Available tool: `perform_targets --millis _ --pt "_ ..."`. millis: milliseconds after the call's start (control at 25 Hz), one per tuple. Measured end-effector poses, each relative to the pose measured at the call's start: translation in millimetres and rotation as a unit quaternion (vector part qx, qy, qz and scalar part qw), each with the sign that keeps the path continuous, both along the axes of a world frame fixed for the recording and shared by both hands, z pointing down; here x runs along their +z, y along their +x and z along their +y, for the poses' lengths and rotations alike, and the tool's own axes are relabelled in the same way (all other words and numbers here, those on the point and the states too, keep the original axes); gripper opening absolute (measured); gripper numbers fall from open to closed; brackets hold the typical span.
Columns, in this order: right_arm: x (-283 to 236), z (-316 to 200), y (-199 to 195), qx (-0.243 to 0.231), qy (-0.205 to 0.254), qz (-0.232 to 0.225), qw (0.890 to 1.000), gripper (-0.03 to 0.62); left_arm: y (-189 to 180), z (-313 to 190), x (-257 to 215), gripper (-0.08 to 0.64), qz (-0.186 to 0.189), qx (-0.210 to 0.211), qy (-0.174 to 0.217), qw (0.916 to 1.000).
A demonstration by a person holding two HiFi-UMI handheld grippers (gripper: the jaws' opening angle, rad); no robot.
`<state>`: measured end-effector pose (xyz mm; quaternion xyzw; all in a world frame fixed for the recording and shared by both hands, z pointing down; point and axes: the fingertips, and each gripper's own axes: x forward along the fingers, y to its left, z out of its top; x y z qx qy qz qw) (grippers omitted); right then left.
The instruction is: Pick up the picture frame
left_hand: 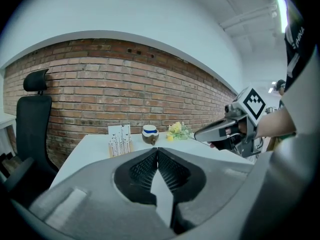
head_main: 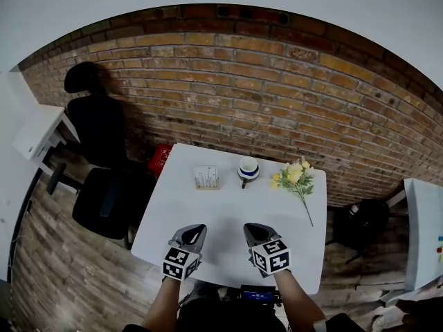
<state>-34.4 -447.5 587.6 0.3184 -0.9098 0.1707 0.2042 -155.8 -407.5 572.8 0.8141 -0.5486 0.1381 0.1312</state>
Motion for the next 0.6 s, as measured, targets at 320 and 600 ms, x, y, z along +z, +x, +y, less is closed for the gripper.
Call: perform_targets --millis 320,600 --pt "3 -61 -43 0.008 0.01 0.005 1.0 0.009 -42 -61 8 0.012 -0.003 -0.004 -0.011 0.9999" --pt "27 -106 -83 0.014 -0.007 0.018 1.0 0.012 -77 -114 31 0.014 -0.021 -0.009 -0.029 0.9993"
